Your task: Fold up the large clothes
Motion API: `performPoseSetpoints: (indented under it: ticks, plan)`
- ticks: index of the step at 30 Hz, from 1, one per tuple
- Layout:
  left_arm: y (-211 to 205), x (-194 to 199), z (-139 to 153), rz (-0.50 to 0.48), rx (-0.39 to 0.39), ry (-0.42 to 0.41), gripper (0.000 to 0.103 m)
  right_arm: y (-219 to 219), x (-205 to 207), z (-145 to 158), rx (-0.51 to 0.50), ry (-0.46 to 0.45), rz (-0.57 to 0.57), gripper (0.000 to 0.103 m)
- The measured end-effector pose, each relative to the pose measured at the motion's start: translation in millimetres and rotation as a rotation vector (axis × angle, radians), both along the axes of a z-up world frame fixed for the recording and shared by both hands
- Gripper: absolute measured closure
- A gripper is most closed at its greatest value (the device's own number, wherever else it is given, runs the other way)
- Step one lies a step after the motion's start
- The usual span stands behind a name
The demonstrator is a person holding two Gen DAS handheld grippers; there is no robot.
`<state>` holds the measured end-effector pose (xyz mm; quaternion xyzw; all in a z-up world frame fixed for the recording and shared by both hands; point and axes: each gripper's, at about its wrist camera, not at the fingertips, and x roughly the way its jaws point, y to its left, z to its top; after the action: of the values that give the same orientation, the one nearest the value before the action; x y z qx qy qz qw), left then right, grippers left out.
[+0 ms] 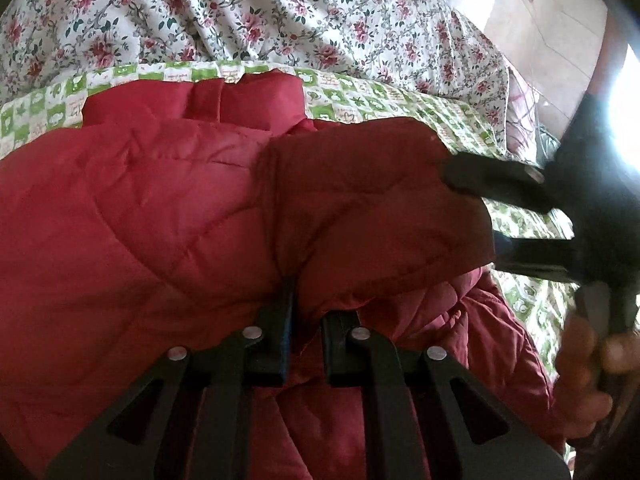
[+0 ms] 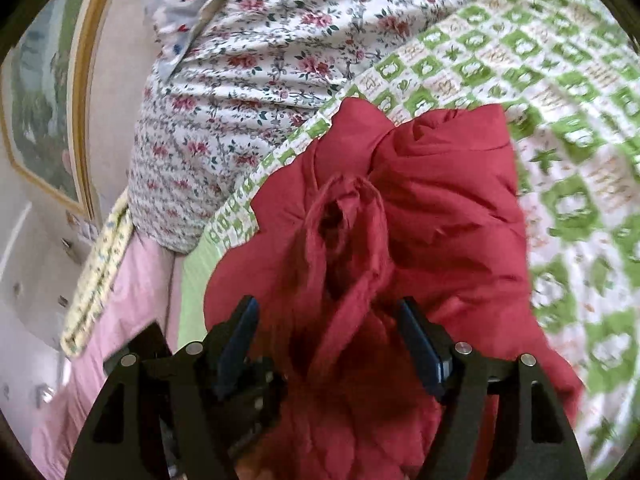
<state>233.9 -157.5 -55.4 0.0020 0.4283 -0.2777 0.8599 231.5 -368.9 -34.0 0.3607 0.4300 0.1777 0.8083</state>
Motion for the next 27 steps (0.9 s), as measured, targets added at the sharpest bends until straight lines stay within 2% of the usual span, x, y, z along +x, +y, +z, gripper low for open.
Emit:
performPoseSetpoints:
  ticks: [1, 2, 3, 4, 5, 8, 10, 15, 17, 20, 24, 27]
  plan:
    - [0, 0, -1, 0.000, 0.000, 0.004, 0.095, 2, 6, -3, -0.004, 0.007, 0.001, 0.053]
    - [1, 0, -1, 0.000, 0.000, 0.009, 0.090, 5, 11, -5, -0.015, 0.019, 0.006, 0.063]
    - [2, 0, -2, 0.003, 0.000, 0.022, 0.086, 6, 15, -8, -0.028, 0.031, 0.006, 0.081]
    - [4, 1, -2, 0.001, -0.004, 0.039, 0.079, 8, 18, -10, -0.052, 0.045, 0.000, 0.091]
    - [6, 1, -3, -0.004, -0.012, 0.056, 0.071, 9, 18, -11, -0.073, 0.050, -0.004, 0.092]
    - [20, -5, 0, -0.033, -0.070, 0.117, 0.056, 10, 13, -5, -0.107, 0.023, -0.003, 0.095]
    - [30, -11, 6, -0.027, -0.083, 0.118, 0.052, 10, 8, 1, -0.130, 0.000, -0.006, 0.096]
    - [69, -19, 33, 0.035, -0.077, 0.054, 0.051, 0, -5, 18, -0.185, -0.051, -0.023, 0.097]
    - [89, -15, 46, 0.088, -0.062, 0.016, 0.051, -3, -8, 16, -0.235, -0.036, -0.025, 0.097]
    - [109, 4, 54, 0.156, -0.030, -0.004, 0.051, -1, -8, -4, -0.300, 0.017, -0.013, 0.097]
    - [133, 34, 42, 0.209, -0.013, 0.028, 0.051, 3, -6, -24, -0.335, 0.035, -0.002, 0.094]
    - [142, 48, 17, 0.224, 0.029, 0.073, 0.052, 4, -4, -26, -0.349, 0.033, 0.004, 0.091]
